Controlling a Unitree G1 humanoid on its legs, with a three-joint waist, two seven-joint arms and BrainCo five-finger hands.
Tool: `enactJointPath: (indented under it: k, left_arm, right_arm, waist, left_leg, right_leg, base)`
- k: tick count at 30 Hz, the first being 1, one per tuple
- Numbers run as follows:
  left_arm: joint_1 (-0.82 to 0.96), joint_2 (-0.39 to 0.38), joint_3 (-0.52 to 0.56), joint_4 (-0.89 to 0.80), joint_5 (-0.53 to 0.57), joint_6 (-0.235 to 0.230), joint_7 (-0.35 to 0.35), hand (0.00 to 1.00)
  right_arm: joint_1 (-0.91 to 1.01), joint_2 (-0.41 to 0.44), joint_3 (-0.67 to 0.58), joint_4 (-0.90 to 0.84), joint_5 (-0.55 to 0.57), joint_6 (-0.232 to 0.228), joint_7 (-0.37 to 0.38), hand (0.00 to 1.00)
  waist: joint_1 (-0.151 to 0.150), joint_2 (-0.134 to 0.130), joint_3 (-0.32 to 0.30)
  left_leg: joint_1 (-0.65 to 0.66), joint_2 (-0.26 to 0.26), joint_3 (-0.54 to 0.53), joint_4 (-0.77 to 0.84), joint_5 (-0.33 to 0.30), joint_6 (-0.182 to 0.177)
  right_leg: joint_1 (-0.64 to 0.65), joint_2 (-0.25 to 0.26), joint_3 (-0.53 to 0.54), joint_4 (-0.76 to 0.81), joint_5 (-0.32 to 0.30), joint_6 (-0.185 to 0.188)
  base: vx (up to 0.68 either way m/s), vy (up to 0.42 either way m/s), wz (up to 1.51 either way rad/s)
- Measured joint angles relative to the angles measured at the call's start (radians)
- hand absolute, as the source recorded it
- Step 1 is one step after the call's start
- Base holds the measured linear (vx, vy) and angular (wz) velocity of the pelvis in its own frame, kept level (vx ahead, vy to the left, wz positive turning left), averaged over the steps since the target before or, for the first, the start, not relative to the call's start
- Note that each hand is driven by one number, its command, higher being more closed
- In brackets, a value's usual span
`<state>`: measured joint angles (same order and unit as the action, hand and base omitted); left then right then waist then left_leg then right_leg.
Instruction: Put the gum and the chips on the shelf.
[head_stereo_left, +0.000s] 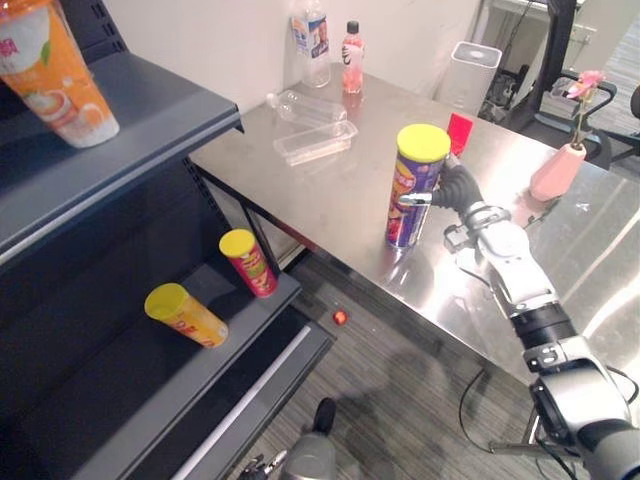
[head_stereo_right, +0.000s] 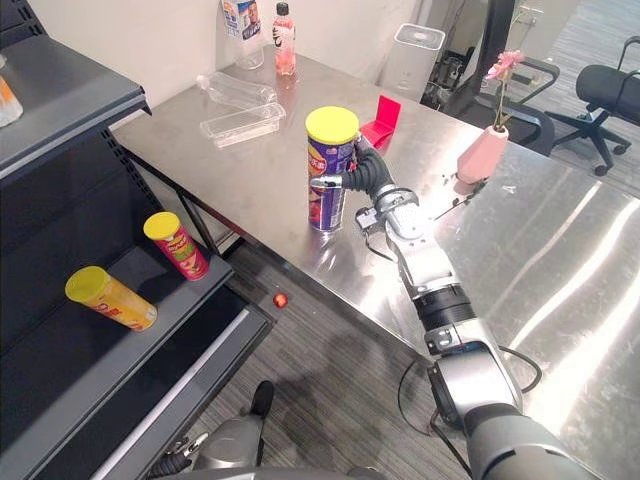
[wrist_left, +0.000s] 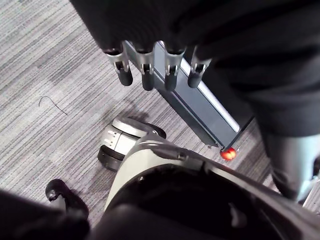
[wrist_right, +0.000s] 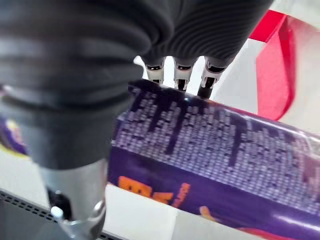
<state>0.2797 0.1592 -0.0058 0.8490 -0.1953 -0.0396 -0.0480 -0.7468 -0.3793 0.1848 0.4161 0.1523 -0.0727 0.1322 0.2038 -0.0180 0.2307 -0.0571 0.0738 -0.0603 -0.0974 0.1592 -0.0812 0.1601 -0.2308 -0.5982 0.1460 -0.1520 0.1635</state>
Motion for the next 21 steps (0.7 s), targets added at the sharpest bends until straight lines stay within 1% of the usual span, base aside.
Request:
enactJointPath:
  k: [1, 2, 6, 8, 11, 14, 19, 21]
  left_arm:
    - [0.000, 0.000, 0.000, 0.000, 0.000, 0.000, 0.000, 0.00]
    - [0.000, 0.000, 0.000, 0.000, 0.000, 0.000, 0.000, 0.00]
    - [0.000, 0.000, 0.000, -0.005, 0.000, 0.000, -0.001, 0.00]
    - [0.001, 0.000, 0.000, -0.012, 0.000, 0.000, -0.001, 0.00]
    - [0.000, 0.000, -0.007, -0.015, -0.028, 0.000, -0.003, 0.00]
    - [0.000, 0.001, -0.008, -0.017, -0.029, 0.000, -0.004, 0.00]
    - [0.000, 0.000, -0.008, -0.020, -0.036, 0.000, -0.007, 0.00]
    - [0.000, 0.001, -0.009, -0.021, -0.036, 0.000, -0.007, 0.00]
  right_arm:
    - [0.000, 0.000, 0.000, 0.001, 0.000, 0.000, -0.001, 0.00]
    - [0.000, 0.000, 0.000, 0.001, 0.000, 0.000, -0.001, 1.00]
    - [-0.002, 0.000, 0.000, 0.002, 0.000, 0.000, -0.007, 1.00]
    - [-0.016, 0.000, -0.001, 0.009, 0.000, 0.000, -0.014, 1.00]
    - [-0.040, -0.006, -0.002, 0.032, 0.000, -0.003, -0.017, 1.00]
    - [-0.040, -0.007, -0.004, 0.032, 0.000, -0.009, -0.017, 1.00]
    - [-0.040, -0.007, -0.007, 0.033, -0.026, -0.040, -0.017, 1.00]
    - [-0.040, -0.007, -0.008, 0.034, -0.027, -0.041, -0.017, 1.00]
  waist:
    - [0.000, 0.000, 0.000]
    - [0.000, 0.000, 0.000]
    - [0.002, -0.001, 0.001]
    - [0.001, -0.001, 0.011]
    - [0.002, -0.002, 0.020]
    - [0.003, -0.002, 0.022]
    - [0.003, -0.004, 0.030]
    - [0.005, -0.004, 0.030]
  left_leg:
    - [-0.001, 0.000, 0.000, 0.000, 0.000, 0.000]
    - [-0.001, 0.000, 0.000, 0.000, 0.000, 0.000]
    - [-0.009, -0.002, -0.002, 0.000, 0.001, 0.000]
    - [-0.009, -0.001, -0.002, 0.000, 0.002, 0.000]
    - [-0.010, 0.000, -0.003, 0.000, 0.002, 0.000]
    - [-0.010, -0.001, -0.003, 0.000, 0.002, 0.000]
    - [-0.012, -0.005, -0.002, 0.000, 0.002, 0.000]
    - [-0.012, -0.006, -0.001, 0.000, 0.003, 0.000]
  right_leg:
    - [-0.001, 0.000, 0.000, 0.000, 0.000, 0.000]
    - [-0.001, 0.000, 0.000, 0.000, 0.000, 0.000]
    - [-0.014, -0.005, 0.000, 0.019, -0.011, 0.001]
    - [-0.018, -0.006, 0.000, 0.028, -0.015, 0.000]
    - [-0.019, -0.008, 0.000, 0.030, -0.017, 0.000]
    - [-0.020, -0.010, 0.000, 0.032, -0.018, 0.001]
    - [-0.031, -0.016, 0.004, 0.051, -0.027, 0.002]
    - [-0.032, -0.017, 0.005, 0.053, -0.027, 0.001]
  base:
    - [0.00, 0.000, 0.00]
    - [0.00, 0.000, 0.00]
    - [0.00, 0.000, 0.00]
    - [0.00, 0.000, 0.00]
    - [-0.01, -0.009, 0.00]
    - [0.00, 0.000, 0.00]
    - [0.00, 0.000, 0.00]
    - [0.00, 0.000, 0.00]
